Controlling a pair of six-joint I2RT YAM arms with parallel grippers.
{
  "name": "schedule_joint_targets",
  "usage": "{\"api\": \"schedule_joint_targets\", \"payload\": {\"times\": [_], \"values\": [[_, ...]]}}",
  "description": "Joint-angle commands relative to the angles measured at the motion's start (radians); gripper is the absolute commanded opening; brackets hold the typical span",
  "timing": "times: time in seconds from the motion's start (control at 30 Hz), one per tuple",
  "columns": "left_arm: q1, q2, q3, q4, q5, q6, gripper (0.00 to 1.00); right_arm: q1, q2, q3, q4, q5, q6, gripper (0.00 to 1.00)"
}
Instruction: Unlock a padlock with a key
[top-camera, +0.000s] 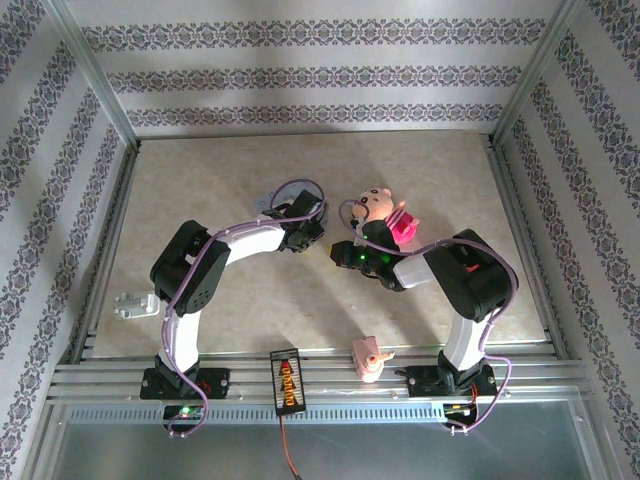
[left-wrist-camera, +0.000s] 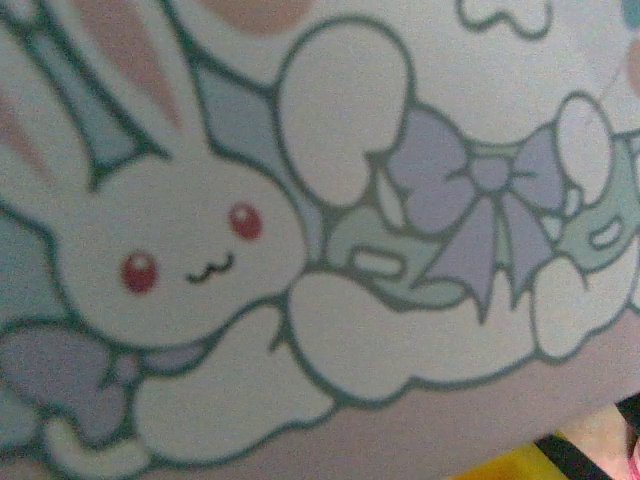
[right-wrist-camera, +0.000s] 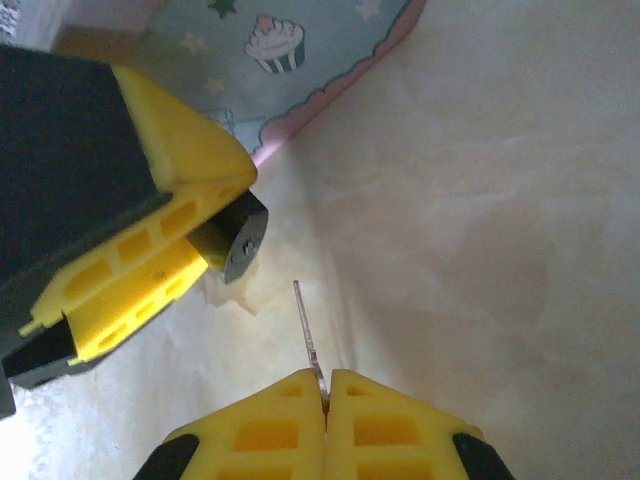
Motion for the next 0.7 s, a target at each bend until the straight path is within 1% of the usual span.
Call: {"api": "schedule_joint_targets", "payload": {"times": [0.0, 0.17, 0.4, 0.67], "values": [[0.012, -0.013, -0.025, -0.003, 0.035, -0.026, 0.01, 0.011, 0.033, -0.012, 0.112, -0.007, 0.025, 0.00], [0.013, -0.005, -0.025, 0.004, 0.038, -0.032, 0.01, 0.014, 0.054, -0.010, 0.153, -0.018, 0.032, 0.00], [0.016, 0.001, -0.031, 0.029, 0.038, -0.060, 0.01, 0.016, 0.055, -0.009, 0.155, -0.028, 0.027, 0.00], [0.020, 0.007, -0.021, 0.043, 0.044, -0.058, 0.01, 0.017, 0.067, -0.003, 0.156, -0.041, 0.029, 0.00]]}}
